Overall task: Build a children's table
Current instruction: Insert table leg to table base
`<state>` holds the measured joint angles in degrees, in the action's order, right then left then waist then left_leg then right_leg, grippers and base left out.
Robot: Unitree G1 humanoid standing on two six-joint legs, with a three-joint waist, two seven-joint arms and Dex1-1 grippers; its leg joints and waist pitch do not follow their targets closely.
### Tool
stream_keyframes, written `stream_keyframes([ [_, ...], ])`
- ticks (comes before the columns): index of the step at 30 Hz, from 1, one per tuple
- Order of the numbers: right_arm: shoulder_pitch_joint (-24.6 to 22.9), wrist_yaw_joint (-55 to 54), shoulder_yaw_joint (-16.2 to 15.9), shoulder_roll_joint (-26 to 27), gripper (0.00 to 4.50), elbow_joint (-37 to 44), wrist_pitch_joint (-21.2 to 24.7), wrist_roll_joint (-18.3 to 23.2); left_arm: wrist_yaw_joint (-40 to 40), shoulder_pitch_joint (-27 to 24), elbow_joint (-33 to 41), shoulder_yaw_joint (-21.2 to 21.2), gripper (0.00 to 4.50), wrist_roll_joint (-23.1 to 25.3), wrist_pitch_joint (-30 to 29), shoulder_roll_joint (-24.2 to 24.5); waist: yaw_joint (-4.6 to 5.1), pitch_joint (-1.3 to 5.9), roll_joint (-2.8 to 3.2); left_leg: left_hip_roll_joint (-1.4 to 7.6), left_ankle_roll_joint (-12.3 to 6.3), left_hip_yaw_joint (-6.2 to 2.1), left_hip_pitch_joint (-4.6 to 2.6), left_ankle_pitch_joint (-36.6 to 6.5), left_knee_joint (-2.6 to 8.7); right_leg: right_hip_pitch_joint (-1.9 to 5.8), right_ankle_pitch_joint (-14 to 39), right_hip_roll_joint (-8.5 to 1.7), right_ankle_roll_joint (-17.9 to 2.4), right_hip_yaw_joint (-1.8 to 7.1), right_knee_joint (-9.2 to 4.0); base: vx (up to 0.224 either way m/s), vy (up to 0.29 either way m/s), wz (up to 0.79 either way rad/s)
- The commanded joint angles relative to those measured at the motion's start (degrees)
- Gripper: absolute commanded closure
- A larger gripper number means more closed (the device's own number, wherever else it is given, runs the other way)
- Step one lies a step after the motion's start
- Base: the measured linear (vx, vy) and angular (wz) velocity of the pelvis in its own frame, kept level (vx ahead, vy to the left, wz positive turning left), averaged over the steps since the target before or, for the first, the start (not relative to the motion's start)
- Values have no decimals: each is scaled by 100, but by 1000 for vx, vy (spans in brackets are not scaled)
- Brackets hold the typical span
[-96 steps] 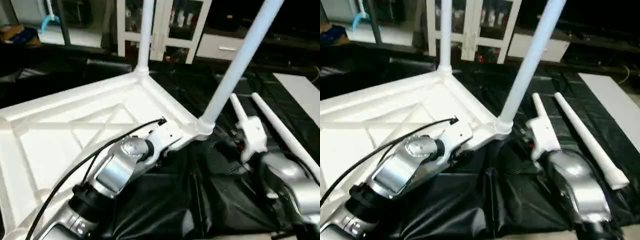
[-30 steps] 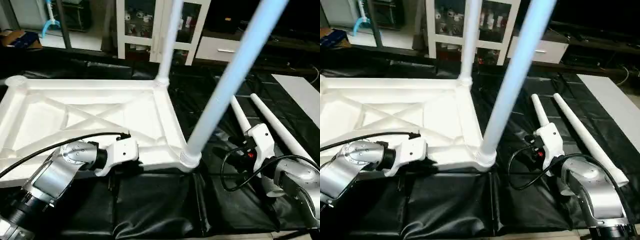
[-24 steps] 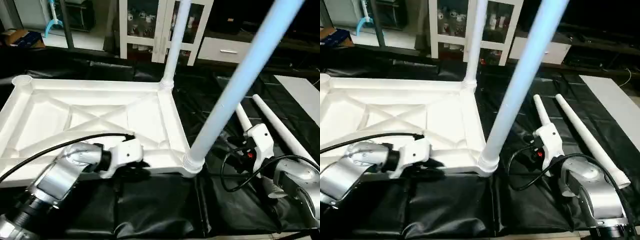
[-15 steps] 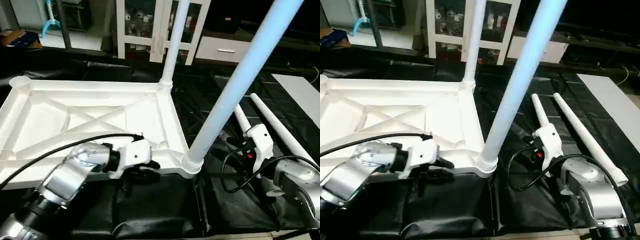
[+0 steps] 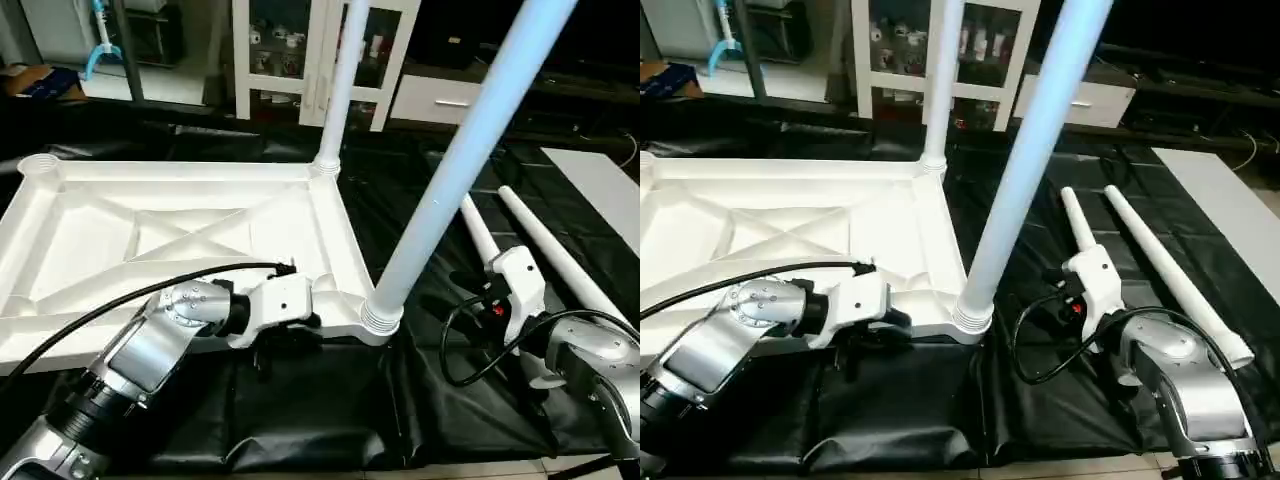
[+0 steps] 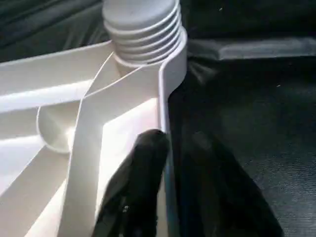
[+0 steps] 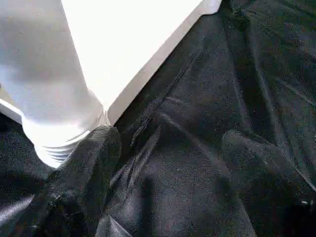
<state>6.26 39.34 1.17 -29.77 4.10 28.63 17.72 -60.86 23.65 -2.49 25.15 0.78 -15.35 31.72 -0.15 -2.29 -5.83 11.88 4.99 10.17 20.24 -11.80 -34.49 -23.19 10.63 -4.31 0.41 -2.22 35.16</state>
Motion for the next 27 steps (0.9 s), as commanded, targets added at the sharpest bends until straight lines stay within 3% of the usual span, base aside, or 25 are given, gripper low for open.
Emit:
stream_keyframes([
  [1, -36, 22, 10, -17, 87, 76, 57, 33, 65, 101, 59, -12, 287, 85, -29, 1, -1, 264, 85, 133, 91, -25, -21, -1435, 448, 182, 1676, -242, -855, 204, -459, 0, 0, 0],
  [10, -38, 19, 24, -39, 87, 81, 79, 32, 138, 55, -105, 192, 287, 355, -22, 0, -10, 306, 92, 129, -61, 0, -11, -839, 413, 239, 657, -230, -1133, 204, -346, 0, 0, 0],
  [14, -46, 10, 18, -27, 87, 91, 87, 34, 115, -2, -223, 268, 287, 345, -63, -84, -9, 286, 113, 132, -46, 4, -19, -993, 424, 230, 838, -237, -1141, 206, -377, 0, 0, 0],
  [18, -57, 8, 11, -18, 87, 105, 89, 36, 89, -35, -243, 292, 287, 210, -152, -260, -19, 273, 104, 136, 38, -8, -32, -1309, 434, 209, 1387, -251, -1016, 208, -433, 0, 0, 0],
  [21, -64, 3, 10, -11, 87, 123, 92, 40, 93, 26, -263, 320, 287, 234, -240, -339, -17, 277, 99, 138, 33, -12, -20, -1263, 437, 213, 1341, -251, -1001, 209, -428, 0, 0, 0],
  [22, -64, 1, 5, -8, 87, 123, 86, 35, 91, 65, -328, 344, 302, 308, -225, -360, -22, 276, 141, 137, 37, -17, -24, -1255, 440, 212, 1303, -249, -1008, 208, -425, 0, 0, 0],
  [27, -48, 21, 2, -26, 87, 130, 84, 35, -44, 93, -421, 470, 340, 479, -284, -226, -13, 277, 107, 126, -22, -12, -12, -1230, 433, 220, 1359, -248, -978, 209, -437, 0, 0, 0],
])
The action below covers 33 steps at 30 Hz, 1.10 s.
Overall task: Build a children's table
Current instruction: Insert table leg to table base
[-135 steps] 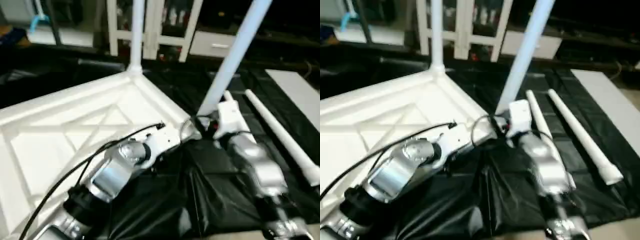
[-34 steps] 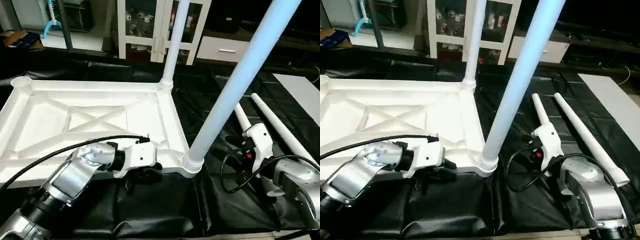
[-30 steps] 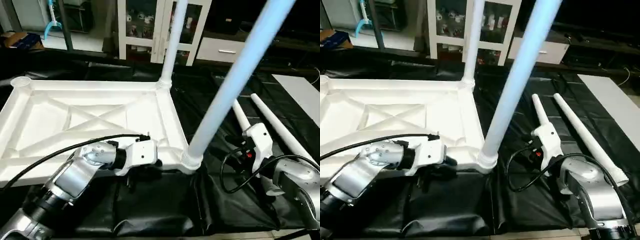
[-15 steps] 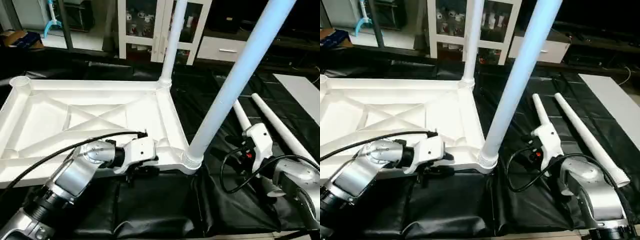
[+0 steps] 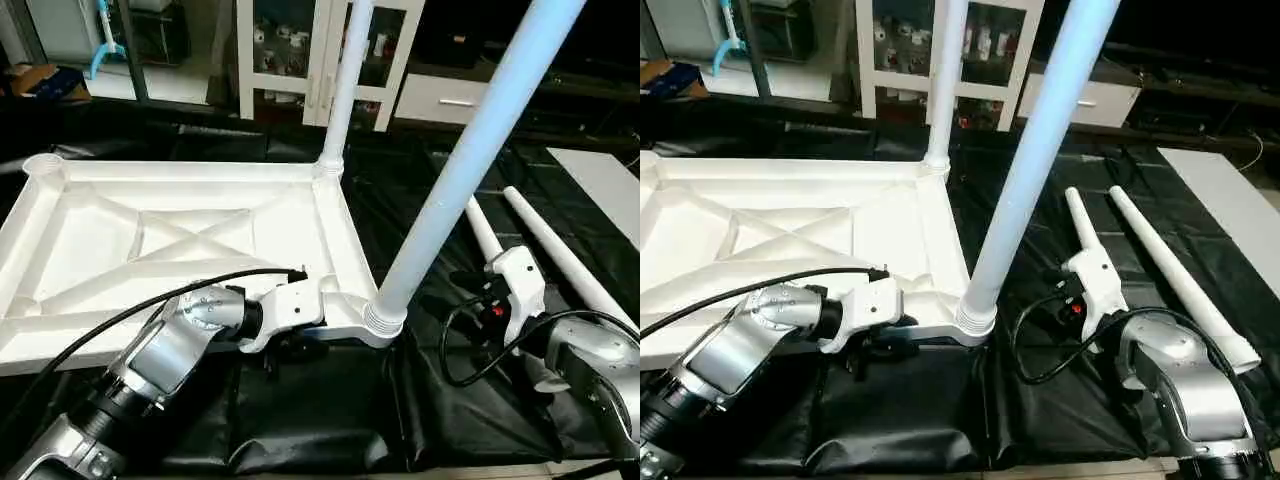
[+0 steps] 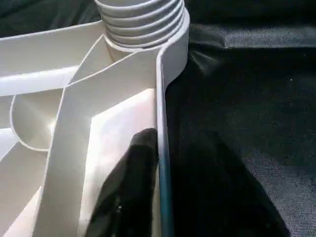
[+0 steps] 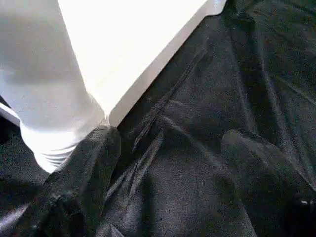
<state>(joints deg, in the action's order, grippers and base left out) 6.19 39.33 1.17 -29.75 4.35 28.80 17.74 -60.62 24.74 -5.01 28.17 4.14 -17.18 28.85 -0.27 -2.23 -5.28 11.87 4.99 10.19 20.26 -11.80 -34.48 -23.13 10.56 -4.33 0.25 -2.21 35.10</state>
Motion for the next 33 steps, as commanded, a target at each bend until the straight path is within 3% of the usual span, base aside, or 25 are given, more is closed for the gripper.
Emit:
stream_keyframes([
  [1, -23, 31, 3, -37, 87, 99, 66, 33, -108, -29, -154, 206, 350, 205, -177, 122, -2, 271, 59, 128, -19, -15, -8, -1228, 432, 218, 1382, -250, -960, 207, -428, 0, 0, 0],
  [8, 127, 115, -20, -37, 87, 9, 18, 52, -149, -61, -103, 203, 406, 194, -333, 179, 23, 264, 67, 122, -8, -26, -4, -1349, 439, 203, 1766, -252, -850, 200, -462, 0, 0, 0],
  [13, 283, 811, -62, -9, 87, -10, -20, 525, -143, -70, -132, 186, 444, 173, -266, 137, 23, 286, 65, 133, -85, -19, -9, -1242, 430, 209, 1406, -245, -989, 198, -427, 0, 0, 0],
  [19, 608, 1800, -134, -333, 87, -458, -239, 675, -169, -114, -50, 212, 444, 151, -305, 108, 13, 279, 34, 137, -201, -10, -3, -1203, 416, 218, 1492, -268, -1078, 195, -427, 0, 0, 0],
  [24, 1022, 2288, -322, -465, 87, -920, -473, 546, -218, -177, 75, 226, 444, 104, -337, 94, -1, 294, 7, 140, -260, 0, 3, -964, 394, 227, 1343, -272, -1129, 196, -402, 0, 0, 0],
  [26, 1269, 2422, -420, -411, 87, -1131, -540, 509, -241, -205, 160, 207, 444, 39, -353, 58, 13, 302, -41, 134, -323, 3, 17, -845, 386, 235, 1228, -268, -1173, 187, -379, 0, 0, 0],
  [32, 1584, 2648, -660, -299, 87, -1593, -779, 292, -252, -239, 233, 190, 444, 7, -383, 27, 53, 275, -31, 137, -244, -6, 15, -1108, 395, 204, 1800, -281, -1050, 184, -440, 0, 0, 0],
  [33, 1698, 2894, -862, -253, 87, -1777, -909, 217, -258, -237, 246, 196, 444, 23, -388, 31, 67, 282, -43, 134, -236, -12, 19, -1130, 395, 203, 1840, -277, -1035, 180, -437, 0, 0, 0],
])
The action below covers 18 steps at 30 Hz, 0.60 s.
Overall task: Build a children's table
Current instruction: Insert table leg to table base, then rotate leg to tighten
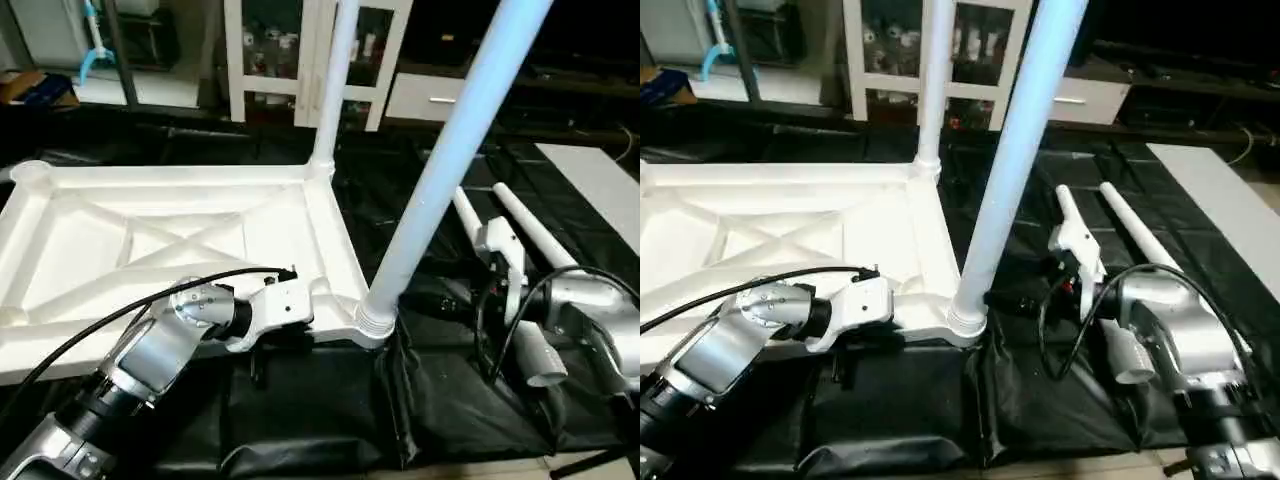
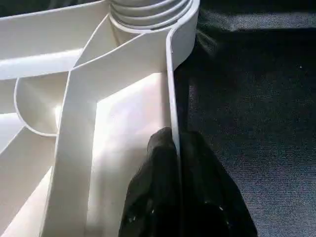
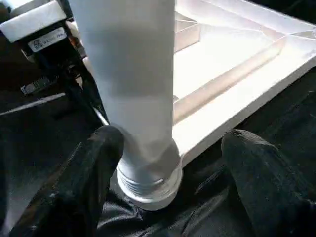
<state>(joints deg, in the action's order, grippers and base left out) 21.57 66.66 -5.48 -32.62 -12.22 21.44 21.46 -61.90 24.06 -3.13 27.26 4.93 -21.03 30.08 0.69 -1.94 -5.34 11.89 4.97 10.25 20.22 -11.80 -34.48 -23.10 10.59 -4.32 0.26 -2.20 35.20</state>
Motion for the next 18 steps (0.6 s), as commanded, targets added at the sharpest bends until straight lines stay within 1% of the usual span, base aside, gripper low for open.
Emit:
stream_keyframes([
  [1, 161, 161, -198, 35, 87, -119, -173, -156, -129, -169, 58, 287, 444, -56, -3, -92, -26, 257, -35, 138, -231, -21, 22, -1115, 397, 195, 1812, -282, -1043, 177, -449, 0, 0, 0],
  [2, 197, 219, -290, 50, 87, -168, -238, -221, -127, -167, 57, 288, 444, -48, 1, -89, -30, 266, -34, 143, -233, -15, 9, -1090, 388, 187, 1739, -281, -1059, 181, -441, 0, 0, 0],
  [5, 349, 371, -402, 120, 87, -406, -402, -277, -126, -175, 78, 282, 444, -43, -6, -91, -56, 295, -31, 144, -350, 8, 2, -712, 369, 213, 992, -264, -1276, 186, -358, 0, 0, 0],
  [7, 394, 419, -415, 141, 87, -474, -433, -285, -128, -177, 82, 280, 444, -40, -9, -94, -70, 307, -32, 139, -434, 16, 9, -531, 357, 230, 705, -261, -1371, 185, -321, 0, 0, 0],
  [8, 438, 439, -429, 159, 87, -543, -473, -311, -131, -179, 87, 279, 444, -38, -13, -96, -80, 302, -33, 142, -459, 21, 3, -505, 356, 226, 653, -261, -1391, 186, -320, 0, 0, 0],
  [9, 515, 463, -452, 181, 87, -677, -544, -379, -131, -179, 93, 280, 444, -30, -15, -101, -94, 299, -33, 142, -488, 27, -2, -495, 354, 228, 633, -263, -1413, 187, -318, 0, 0, 0],
  [10, 549, 458, -452, 191, 87, -749, -596, -417, -133, -186, 106, 275, 444, -35, -24, -99, -92, 294, -70, 139, -497, 31, 4, -512, 355, 227, 699, -264, -1422, 183, -326, 0, 0, 0],
  [12, 587, 471, -448, 194, 87, -837, -655, -452, -132, -198, 123, 268, 444, -36, -30, -94, -102, 285, -51, 143, -454, 27, 4, -607, 359, 226, 904, -277, -1381, 187, -341, 0, 0, 0],
  [14, 616, 562, -474, 159, 122, -925, -715, -467, -130, -203, 130, 267, 450, -30, -31, -90, -100, 276, -47, 144, -401, 22, -2, -691, 369, 225, 1035, -272, -1331, 187, -355, 0, 0, 0],
  [17, 645, 773, -566, 79, 125, -1065, -846, -509, -135, -211, 141, 267, 450, -28, -41, -86, -96, 279, -52, 146, -376, 19, -1, -764, 367, 222, 1109, -273, -1311, 185, -363, 0, 0, 0],
  [18, 643, 811, -584, 67, 158, -1075, -862, -515, -138, -216, 145, 266, 450, -30, -41, -83, -97, 280, -56, 144, -375, 17, 4, -760, 368, 228, 1110, -273, -1309, 185, -364, 0, 0, 0],
])
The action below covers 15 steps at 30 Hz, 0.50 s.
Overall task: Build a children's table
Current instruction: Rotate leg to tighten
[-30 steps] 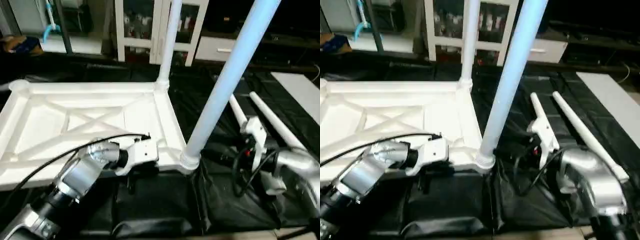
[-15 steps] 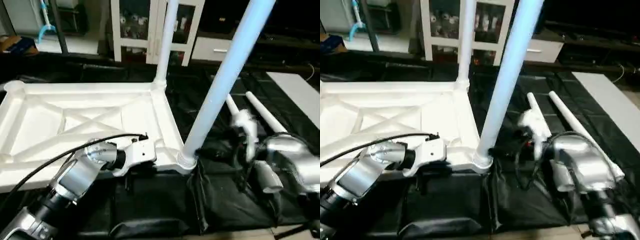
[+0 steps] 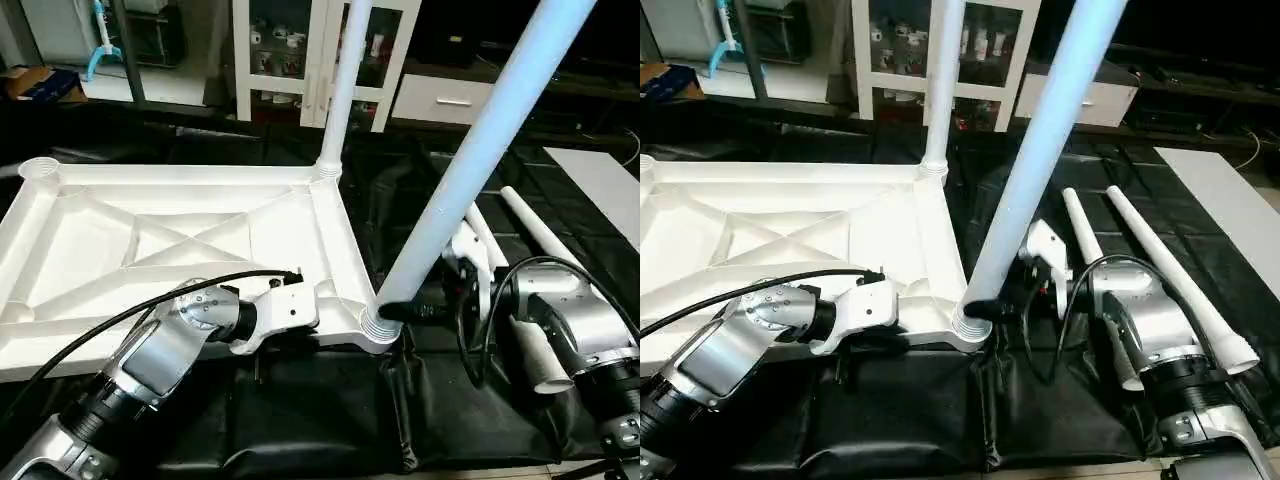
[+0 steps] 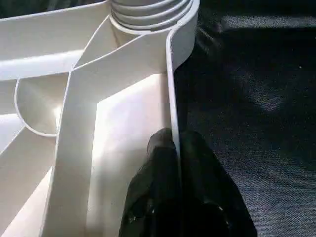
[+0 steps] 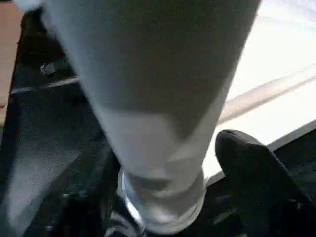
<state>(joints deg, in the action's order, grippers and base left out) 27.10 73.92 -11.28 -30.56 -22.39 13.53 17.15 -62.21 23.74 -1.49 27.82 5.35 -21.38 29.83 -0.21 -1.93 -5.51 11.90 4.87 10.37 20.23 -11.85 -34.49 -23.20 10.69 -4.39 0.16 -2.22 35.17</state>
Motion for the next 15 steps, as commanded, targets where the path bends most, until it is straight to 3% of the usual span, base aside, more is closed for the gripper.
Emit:
stream_keyframes([
  [1, 98, 125, -26, -153, 158, -103, -134, -119, -110, -183, -20, 211, 450, -66, -3, -56, -3, 278, -41, 139, -378, 7, 9, -732, 367, 239, 1073, -265, -1303, 189, -358, 0, 0, 0],
  [10, 170, 179, 6, -22, 237, -312, -256, -184, -123, -176, -21, 203, 450, -61, -12, -56, 1, 278, -32, 141, -403, 3, 11, -738, 367, 236, 1069, -262, -1319, 188, -356, 0, 0, 0],
  [15, 177, 201, -18, 40, 252, -390, -306, -131, -134, -186, -3, 197, 450, -64, -26, -49, 9, 272, -36, 141, -375, 2, 6, -823, 373, 230, 1176, -259, -1298, 187, -369, 0, 0, 0],
])
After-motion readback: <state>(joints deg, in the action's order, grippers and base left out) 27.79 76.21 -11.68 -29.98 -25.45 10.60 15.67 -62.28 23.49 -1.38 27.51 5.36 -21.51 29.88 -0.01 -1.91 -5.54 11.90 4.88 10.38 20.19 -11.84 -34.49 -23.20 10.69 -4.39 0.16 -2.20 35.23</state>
